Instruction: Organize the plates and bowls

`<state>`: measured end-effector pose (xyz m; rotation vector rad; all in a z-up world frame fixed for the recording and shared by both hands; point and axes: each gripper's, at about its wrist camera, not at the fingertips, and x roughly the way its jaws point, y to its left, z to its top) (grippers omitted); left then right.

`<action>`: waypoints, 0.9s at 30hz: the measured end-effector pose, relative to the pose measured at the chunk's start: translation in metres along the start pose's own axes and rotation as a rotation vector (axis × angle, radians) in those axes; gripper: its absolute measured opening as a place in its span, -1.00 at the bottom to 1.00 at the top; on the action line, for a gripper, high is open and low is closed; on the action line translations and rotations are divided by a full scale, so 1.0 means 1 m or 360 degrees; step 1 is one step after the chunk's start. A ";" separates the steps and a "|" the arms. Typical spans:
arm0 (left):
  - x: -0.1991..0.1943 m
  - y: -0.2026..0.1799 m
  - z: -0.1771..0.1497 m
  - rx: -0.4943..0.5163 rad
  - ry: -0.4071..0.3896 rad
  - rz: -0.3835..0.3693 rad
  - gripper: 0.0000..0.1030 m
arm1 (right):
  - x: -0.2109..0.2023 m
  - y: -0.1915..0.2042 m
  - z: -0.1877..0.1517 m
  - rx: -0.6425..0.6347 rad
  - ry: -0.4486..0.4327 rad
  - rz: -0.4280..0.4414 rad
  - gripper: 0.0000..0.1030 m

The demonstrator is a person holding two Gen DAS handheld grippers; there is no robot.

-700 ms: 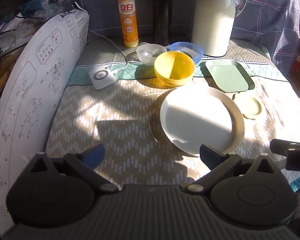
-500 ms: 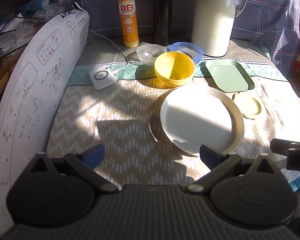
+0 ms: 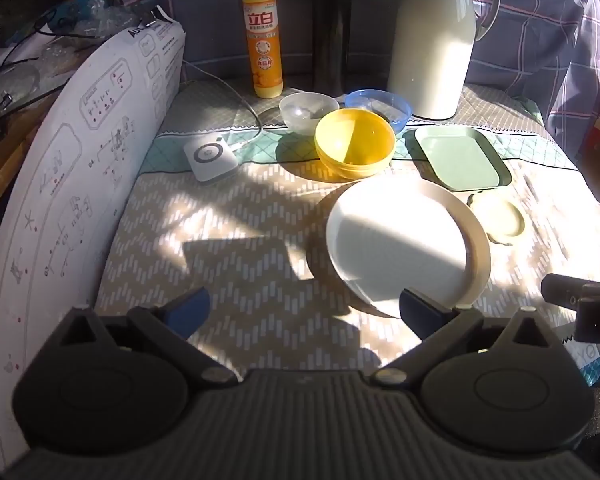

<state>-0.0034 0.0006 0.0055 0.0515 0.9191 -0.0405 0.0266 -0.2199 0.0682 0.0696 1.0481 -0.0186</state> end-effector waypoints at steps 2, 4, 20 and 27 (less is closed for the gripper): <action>0.001 -0.001 0.000 0.0004 0.0001 0.0003 1.00 | 0.000 -0.001 0.000 -0.0005 -0.0008 -0.0005 1.00; 0.001 -0.001 0.000 0.0004 0.0001 0.0005 1.00 | 0.002 -0.002 -0.001 0.0004 -0.0001 0.0001 1.00; 0.005 0.004 0.000 -0.0023 -0.0004 -0.0002 1.00 | 0.011 0.001 0.001 -0.0022 0.0041 -0.0006 1.00; 0.007 0.005 0.000 -0.0023 0.0000 -0.0001 1.00 | 0.013 0.001 0.001 -0.0028 0.0050 -0.0003 1.00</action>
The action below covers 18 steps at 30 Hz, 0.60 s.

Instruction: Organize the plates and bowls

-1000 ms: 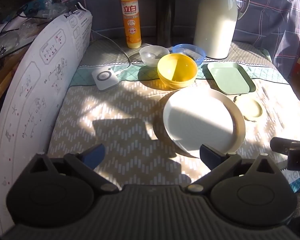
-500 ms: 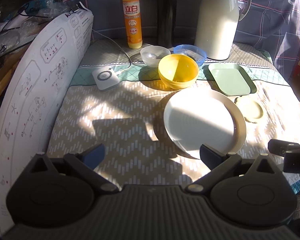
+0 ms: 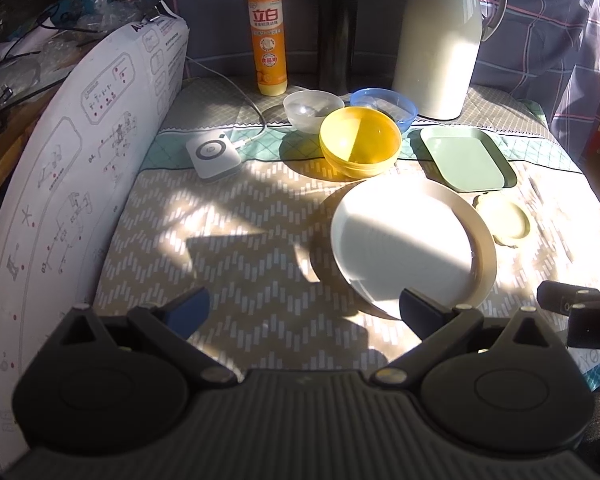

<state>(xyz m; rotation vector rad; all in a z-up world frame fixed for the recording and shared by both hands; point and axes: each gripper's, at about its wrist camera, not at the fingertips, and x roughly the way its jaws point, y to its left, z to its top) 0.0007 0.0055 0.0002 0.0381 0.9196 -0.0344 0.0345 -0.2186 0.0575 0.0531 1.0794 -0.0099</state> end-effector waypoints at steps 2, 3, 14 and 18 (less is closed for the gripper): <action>0.000 0.000 0.000 0.0002 0.0001 0.0001 1.00 | 0.000 -0.001 0.000 0.0004 0.0002 -0.0001 1.00; 0.000 0.000 0.000 0.0001 0.0000 0.0001 1.00 | 0.000 0.000 0.000 0.0007 0.0002 -0.0002 1.00; 0.001 -0.001 0.000 -0.0001 -0.0006 0.0000 1.00 | 0.001 -0.002 0.000 0.0019 0.0005 0.0000 1.00; 0.001 0.000 0.000 -0.0002 -0.0009 -0.0002 1.00 | -0.001 0.001 0.000 0.0006 0.0002 -0.0004 1.00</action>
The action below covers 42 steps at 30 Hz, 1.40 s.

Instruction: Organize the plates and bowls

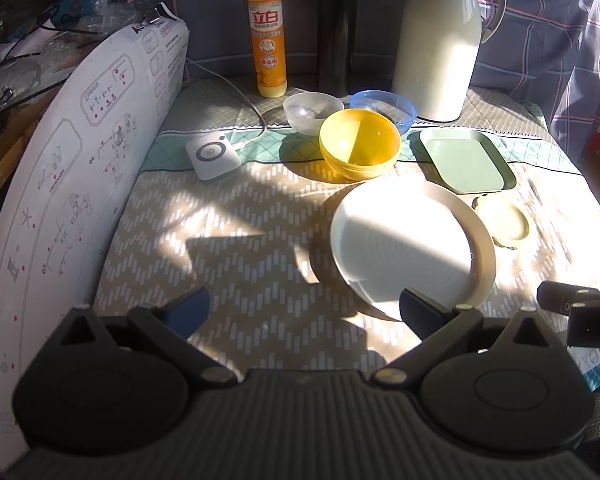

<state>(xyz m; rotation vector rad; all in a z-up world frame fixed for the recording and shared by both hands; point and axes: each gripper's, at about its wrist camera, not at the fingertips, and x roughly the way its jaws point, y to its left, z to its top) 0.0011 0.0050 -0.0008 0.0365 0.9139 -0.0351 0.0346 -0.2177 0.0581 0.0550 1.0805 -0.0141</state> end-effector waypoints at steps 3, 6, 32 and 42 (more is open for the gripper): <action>-0.001 0.000 0.000 0.0005 -0.0003 0.0000 1.00 | -0.001 0.000 0.000 -0.0001 -0.0005 -0.0002 1.00; -0.002 -0.002 0.000 0.0012 -0.0003 -0.0001 1.00 | -0.001 -0.001 0.000 0.0004 0.0000 -0.0003 1.00; 0.024 0.000 0.007 0.0065 0.0006 0.0075 1.00 | 0.014 -0.004 0.009 -0.0048 -0.0153 0.0126 1.00; 0.064 -0.002 0.011 0.0117 0.0029 0.0037 0.99 | 0.071 -0.018 0.024 0.0081 -0.0022 0.0234 0.48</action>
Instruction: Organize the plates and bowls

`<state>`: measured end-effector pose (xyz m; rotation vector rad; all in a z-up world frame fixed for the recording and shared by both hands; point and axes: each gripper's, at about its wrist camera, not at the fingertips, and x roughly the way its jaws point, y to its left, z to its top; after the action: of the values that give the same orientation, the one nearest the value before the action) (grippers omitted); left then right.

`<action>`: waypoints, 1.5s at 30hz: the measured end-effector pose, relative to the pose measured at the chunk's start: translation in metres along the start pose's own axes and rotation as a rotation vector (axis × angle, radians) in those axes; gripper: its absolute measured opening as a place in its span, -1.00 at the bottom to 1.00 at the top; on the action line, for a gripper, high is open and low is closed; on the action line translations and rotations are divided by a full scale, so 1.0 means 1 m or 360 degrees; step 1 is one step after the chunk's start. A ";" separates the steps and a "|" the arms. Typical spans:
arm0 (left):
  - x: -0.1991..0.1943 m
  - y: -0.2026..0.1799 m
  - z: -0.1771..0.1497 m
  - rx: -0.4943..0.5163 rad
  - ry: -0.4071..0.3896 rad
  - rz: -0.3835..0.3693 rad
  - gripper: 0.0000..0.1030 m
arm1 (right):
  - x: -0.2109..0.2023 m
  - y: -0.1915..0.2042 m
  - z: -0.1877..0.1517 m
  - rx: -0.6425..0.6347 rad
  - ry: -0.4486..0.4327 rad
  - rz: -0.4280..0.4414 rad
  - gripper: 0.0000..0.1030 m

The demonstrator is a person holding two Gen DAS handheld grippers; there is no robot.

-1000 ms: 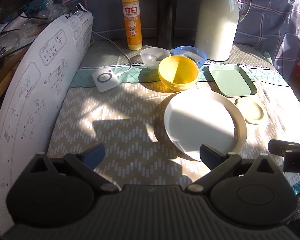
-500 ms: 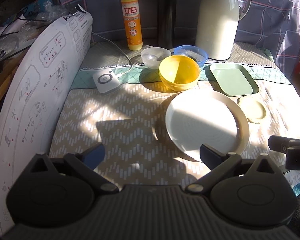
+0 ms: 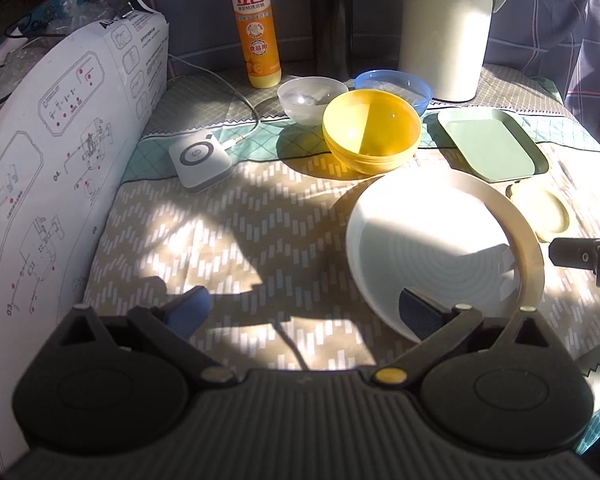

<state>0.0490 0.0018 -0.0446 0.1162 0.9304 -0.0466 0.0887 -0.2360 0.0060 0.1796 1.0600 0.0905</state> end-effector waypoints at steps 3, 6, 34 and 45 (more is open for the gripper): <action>0.011 -0.001 0.003 -0.0005 0.0022 -0.0029 0.83 | 0.017 -0.005 0.003 0.0066 0.0060 0.0033 0.08; 0.019 -0.003 0.006 -0.0001 0.0033 -0.0046 0.67 | 0.029 -0.013 0.002 0.0132 0.0105 0.0053 -0.02; 0.069 -0.016 0.023 0.0127 0.0119 -0.0190 -0.38 | 0.082 -0.015 0.015 0.0241 0.0175 0.0160 -0.51; 0.035 -0.017 0.008 0.0127 0.0115 -0.0193 -0.55 | 0.050 -0.005 0.008 0.0213 0.0167 0.0133 -0.53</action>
<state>0.0747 -0.0161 -0.0696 0.1364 1.0071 -0.1928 0.1198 -0.2334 -0.0340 0.3430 1.1642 0.1052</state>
